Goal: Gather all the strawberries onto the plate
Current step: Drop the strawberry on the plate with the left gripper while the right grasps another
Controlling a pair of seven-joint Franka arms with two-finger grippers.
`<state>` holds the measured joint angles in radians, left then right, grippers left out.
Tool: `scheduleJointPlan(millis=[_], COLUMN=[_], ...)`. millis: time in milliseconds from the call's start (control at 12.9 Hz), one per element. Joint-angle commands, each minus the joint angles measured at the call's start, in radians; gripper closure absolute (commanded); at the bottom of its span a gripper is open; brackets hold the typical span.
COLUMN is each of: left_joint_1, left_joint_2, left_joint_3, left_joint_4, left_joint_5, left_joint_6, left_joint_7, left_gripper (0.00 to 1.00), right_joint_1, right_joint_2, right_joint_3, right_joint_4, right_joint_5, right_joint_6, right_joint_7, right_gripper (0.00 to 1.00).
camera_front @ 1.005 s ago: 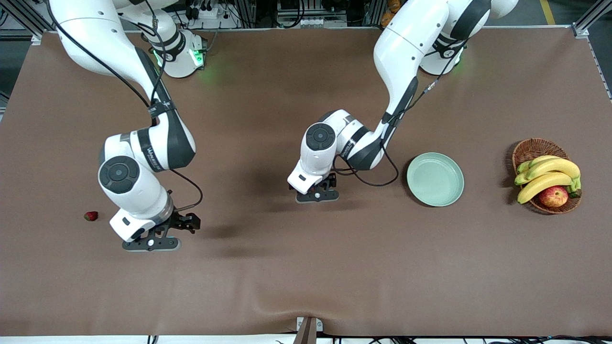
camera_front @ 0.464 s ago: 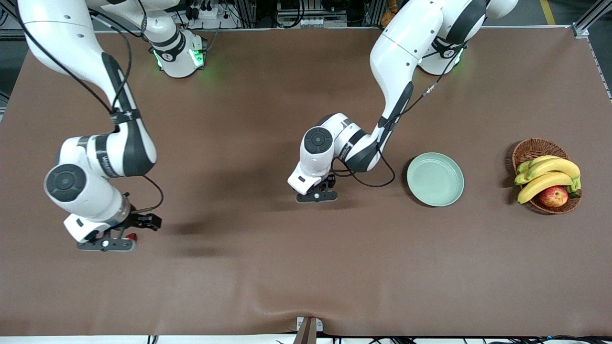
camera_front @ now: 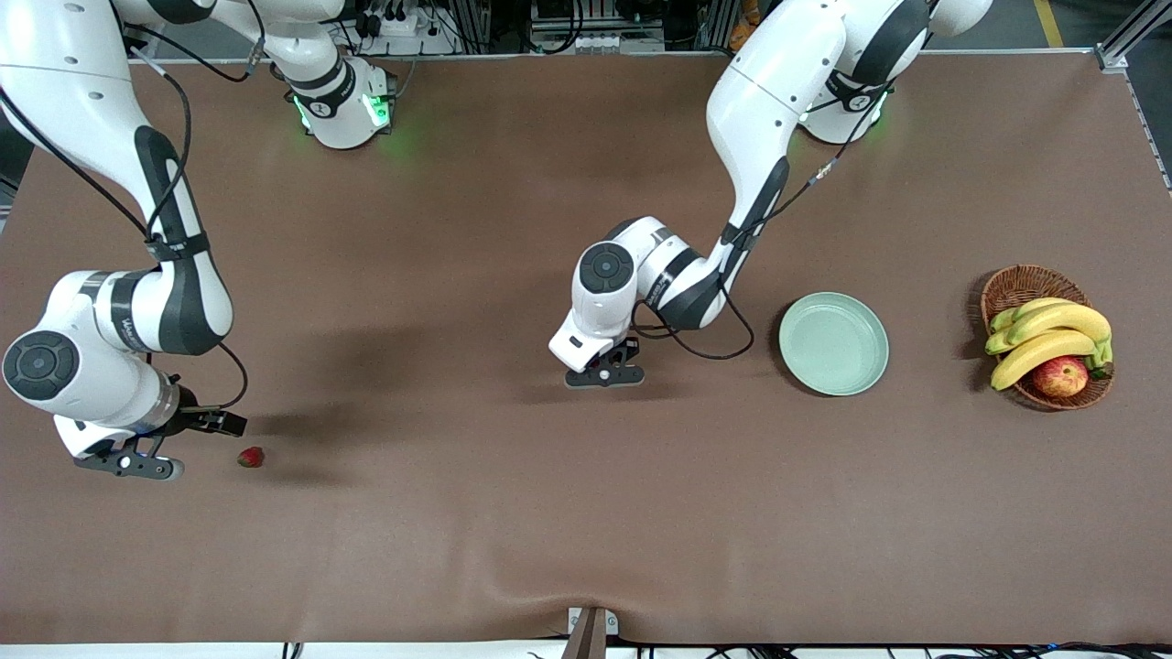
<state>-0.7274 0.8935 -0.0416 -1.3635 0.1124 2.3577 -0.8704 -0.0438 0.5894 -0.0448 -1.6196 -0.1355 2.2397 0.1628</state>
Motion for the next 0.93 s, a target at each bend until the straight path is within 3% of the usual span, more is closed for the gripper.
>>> scheduleJointPlan(millis=[0,155,464,541,619,696,851], left_joint_1=[0.011,0.093,0.213,0.248,0.288,0.313,0.361], left_joint_2=[-0.077,-0.172,-0.298,-0.318,-0.335,-0.349,-0.376], left_joint_3=[0.037,0.034,0.032,0.032,0.031,0.032,0.032], left_joint_4=[0.012,0.003,0.001,-0.002,-0.011,-0.028,-0.092], left_joint_5=[0.046,0.049,0.038,0.038,0.038,0.038,0.041], left_joint_6=[-0.055,-0.119,-0.386,-0.446,-0.504,-0.543,-0.557], left_joint_7=[-0.015,0.004,0.21,0.285,0.371,0.425,0.479], left_gripper=[1.0,1.0,1.0,1.0,1.0,1.0,1.0], right_joint_1=[-0.031,-0.037,-0.041,-0.041,-0.041,-0.042,-0.041], right_joint_2=[0.067,0.107,0.179,0.19,0.199,0.208,0.218], right_joint_3=[0.02,0.02,0.019,0.019,0.019,0.019,0.019], right_joint_4=[0.013,0.035,0.049,0.058,0.066,0.075,0.076], right_joint_5=[0.032,0.121,0.116,0.116,0.116,0.116,0.116], right_joint_6=[0.093,0.109,0.192,0.196,0.198,0.207,0.216], right_joint_7=[0.021,0.02,0.006,0.006,0.006,0.004,0.006], right_gripper=[0.0,0.0,0.0,0.06,0.2,0.28,0.39])
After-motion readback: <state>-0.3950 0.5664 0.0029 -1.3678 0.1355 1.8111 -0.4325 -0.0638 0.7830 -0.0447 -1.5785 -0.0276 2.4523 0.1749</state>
